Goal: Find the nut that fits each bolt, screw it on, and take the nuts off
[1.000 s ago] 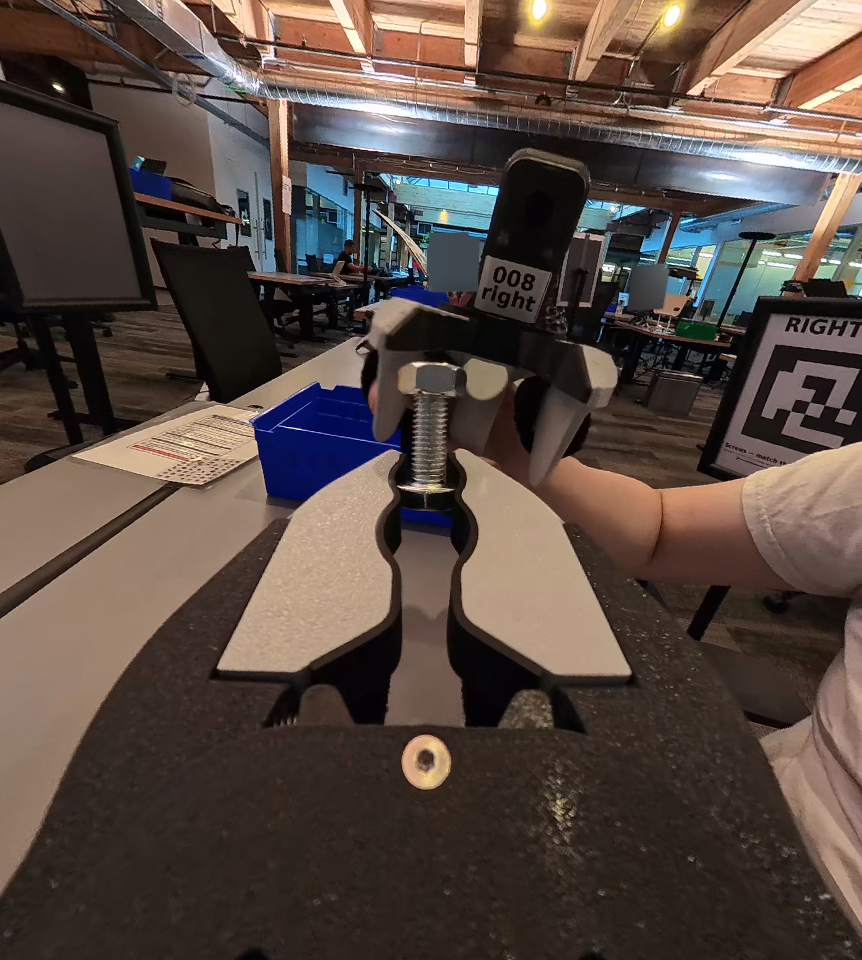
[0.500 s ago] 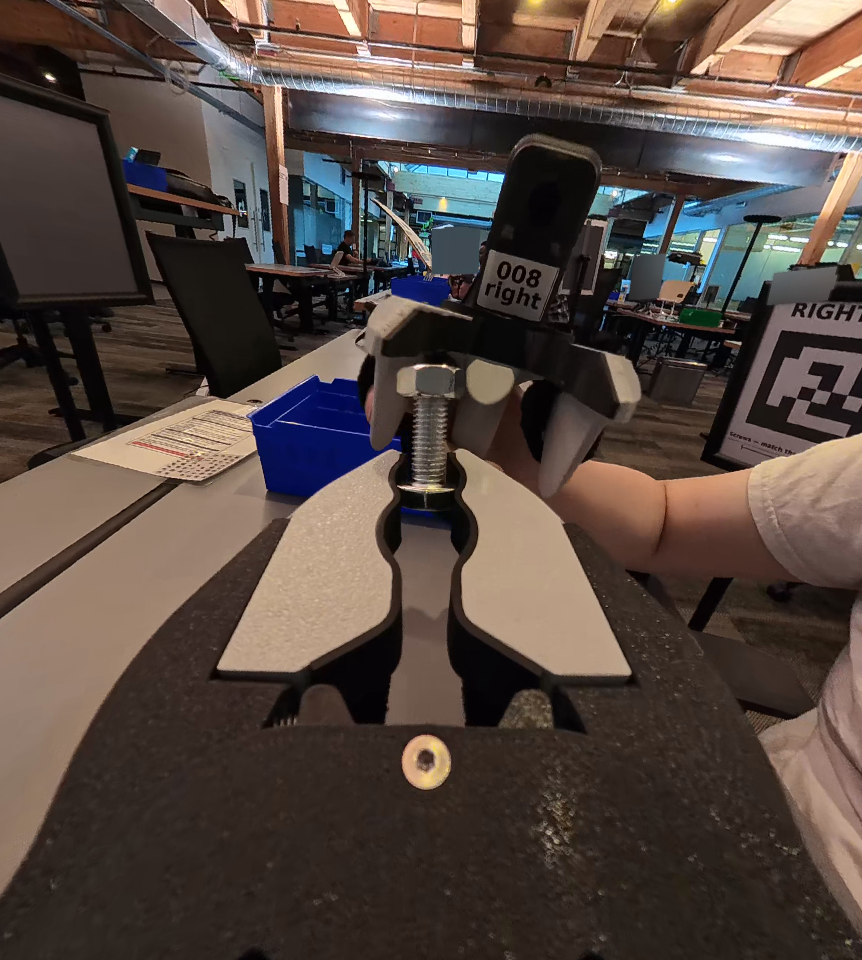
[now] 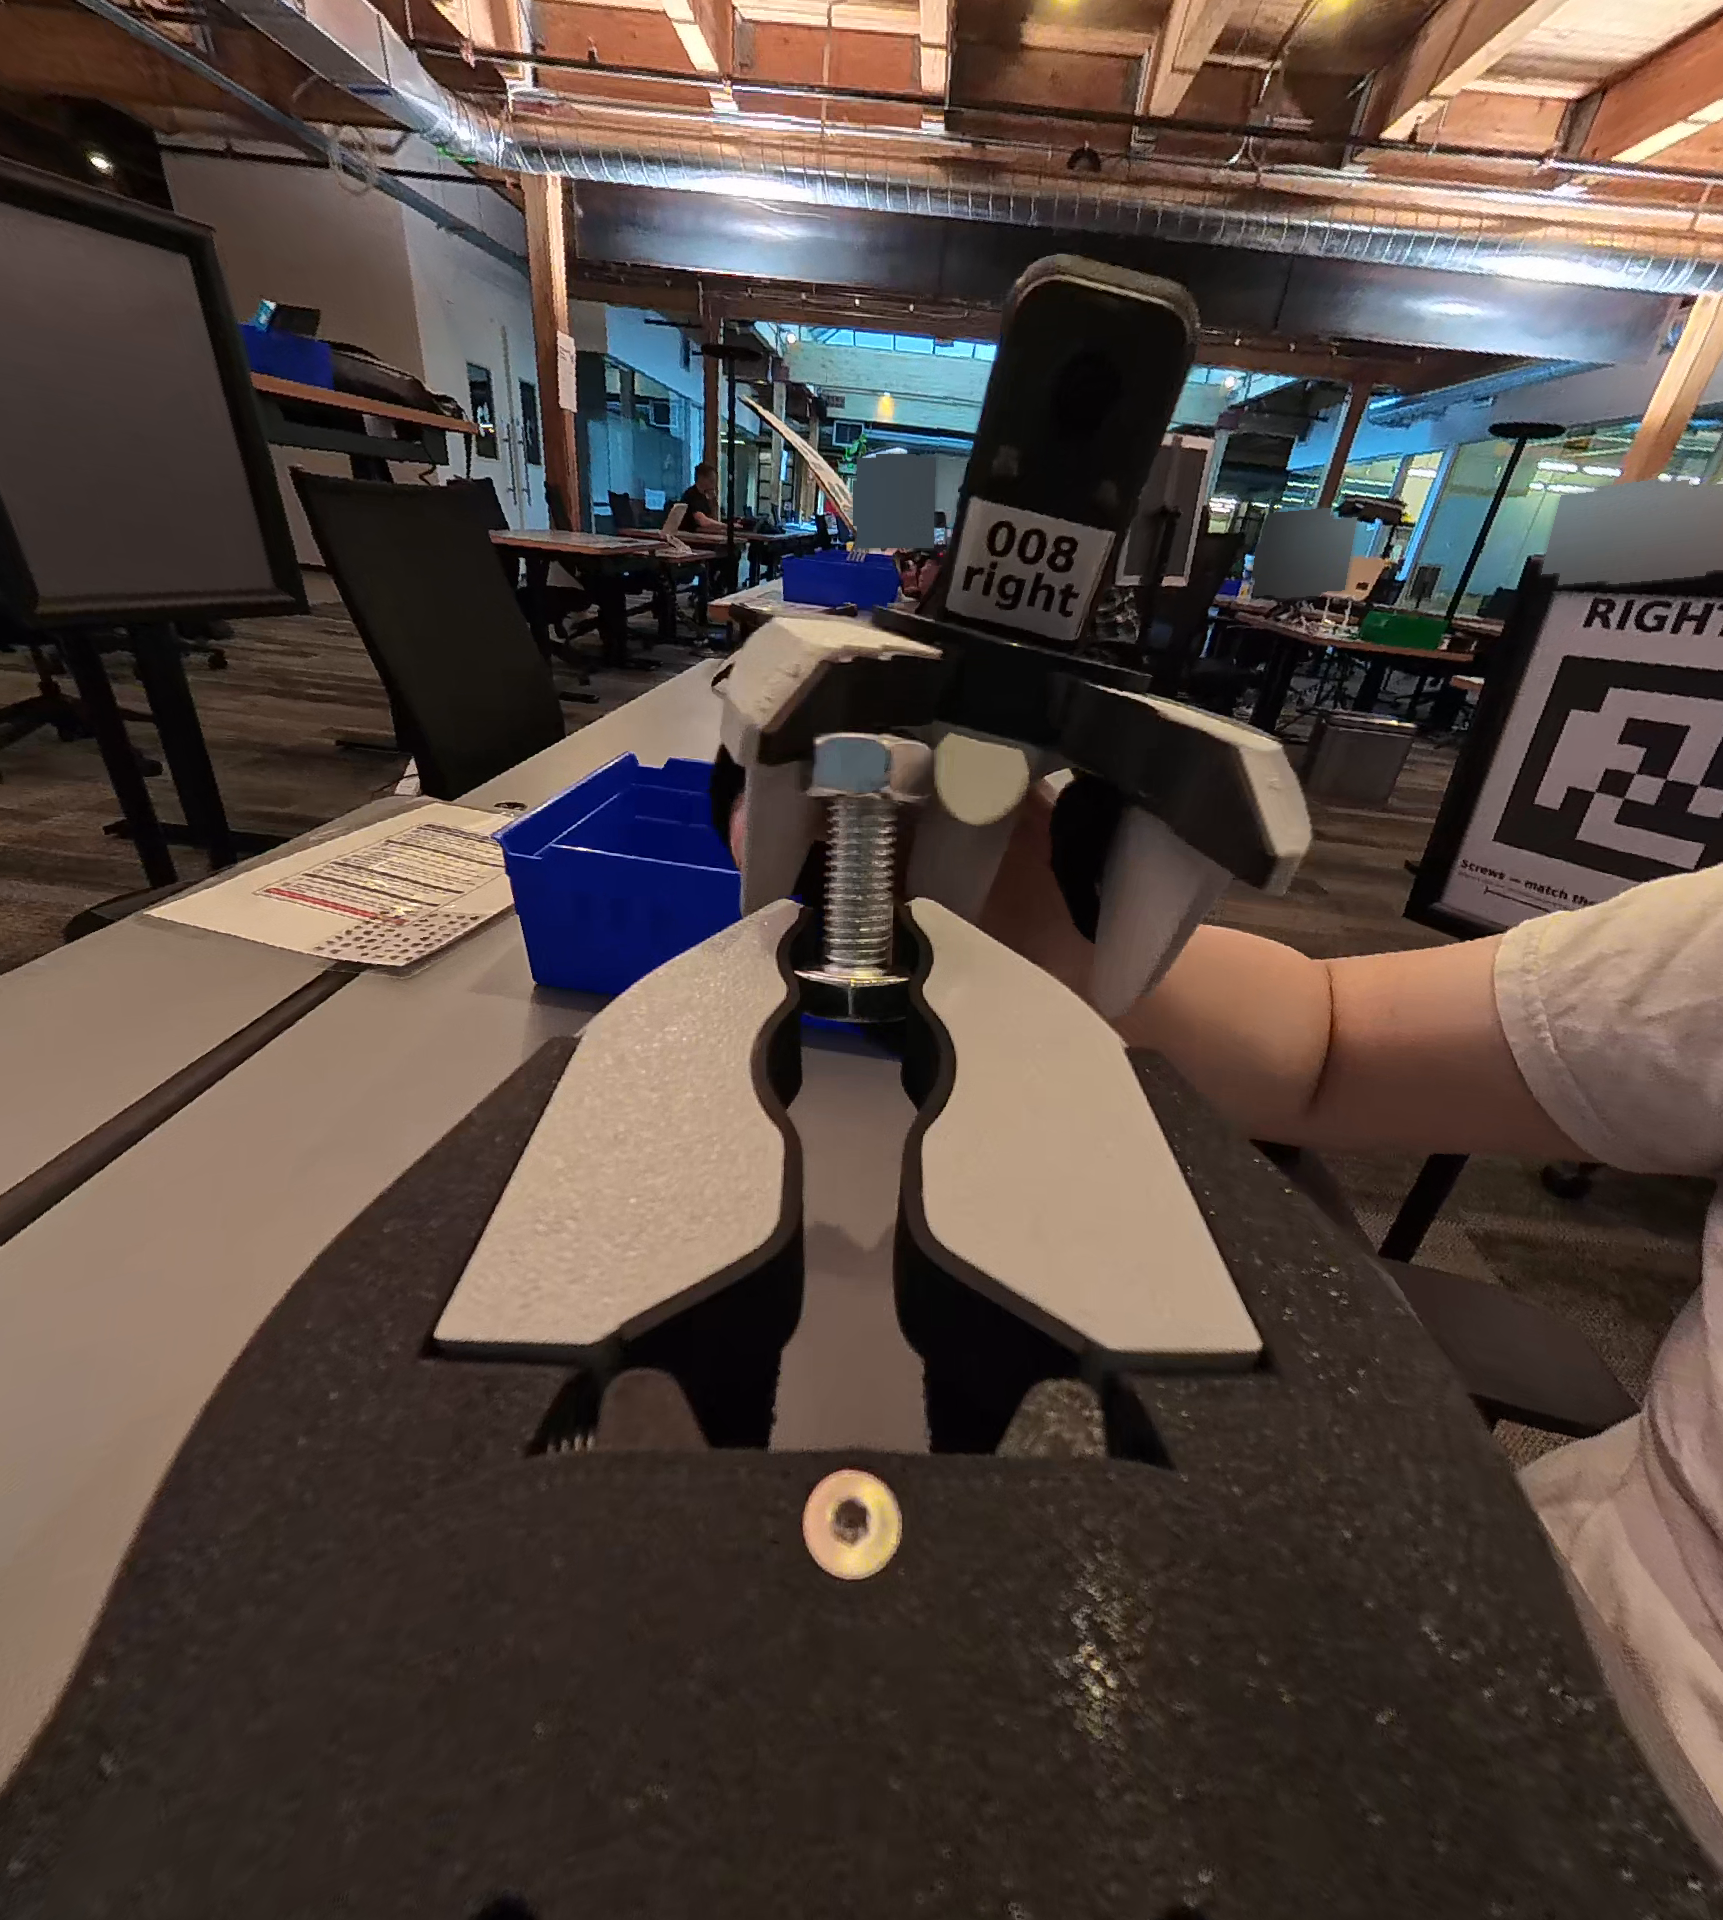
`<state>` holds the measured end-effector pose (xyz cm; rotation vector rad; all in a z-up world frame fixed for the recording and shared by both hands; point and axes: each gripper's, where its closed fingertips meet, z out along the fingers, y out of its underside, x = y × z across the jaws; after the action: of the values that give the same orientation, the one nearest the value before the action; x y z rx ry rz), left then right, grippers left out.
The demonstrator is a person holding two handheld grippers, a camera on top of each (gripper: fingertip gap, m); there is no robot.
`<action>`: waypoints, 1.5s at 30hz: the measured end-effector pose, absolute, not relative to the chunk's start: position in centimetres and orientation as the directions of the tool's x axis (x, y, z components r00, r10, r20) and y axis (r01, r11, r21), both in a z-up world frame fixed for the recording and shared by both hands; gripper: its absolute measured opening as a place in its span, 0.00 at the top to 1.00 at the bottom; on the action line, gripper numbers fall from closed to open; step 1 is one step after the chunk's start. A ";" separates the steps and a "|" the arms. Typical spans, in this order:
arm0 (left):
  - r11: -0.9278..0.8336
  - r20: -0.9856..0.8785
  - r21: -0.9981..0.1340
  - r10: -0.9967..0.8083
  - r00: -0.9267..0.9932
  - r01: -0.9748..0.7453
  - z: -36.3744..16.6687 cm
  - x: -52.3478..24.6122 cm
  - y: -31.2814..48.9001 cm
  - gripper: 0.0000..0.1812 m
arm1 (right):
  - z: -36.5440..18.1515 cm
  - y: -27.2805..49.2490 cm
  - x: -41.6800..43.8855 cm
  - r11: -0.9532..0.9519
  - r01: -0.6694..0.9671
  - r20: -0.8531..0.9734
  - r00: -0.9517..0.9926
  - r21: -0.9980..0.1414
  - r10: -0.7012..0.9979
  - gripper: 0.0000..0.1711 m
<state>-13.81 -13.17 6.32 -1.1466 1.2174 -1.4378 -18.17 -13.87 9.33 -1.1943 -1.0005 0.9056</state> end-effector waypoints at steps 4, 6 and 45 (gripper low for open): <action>-0.124 0.111 -0.988 -0.984 -0.142 0.088 6.8 -14.4 -12.3 0.93 | 9.3 -13.6 -17.4 0.164 -0.020 0.149 0.321 -0.986 0.935 0.69; -0.133 0.119 -0.987 -0.982 -0.148 0.090 6.7 -14.4 -12.3 0.93 | 9.6 -13.1 -17.1 0.149 -0.049 0.123 0.349 -0.988 0.929 0.68; -0.137 0.126 -0.988 -0.982 -0.141 0.070 6.3 -14.3 -12.1 0.93 | 8.9 -13.2 -17.4 0.150 -0.042 0.127 0.339 -0.988 0.932 0.68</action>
<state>-14.29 -12.06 6.27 -1.1777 1.1829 -1.4454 -17.41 -13.16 8.91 -1.2015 -0.9733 0.8883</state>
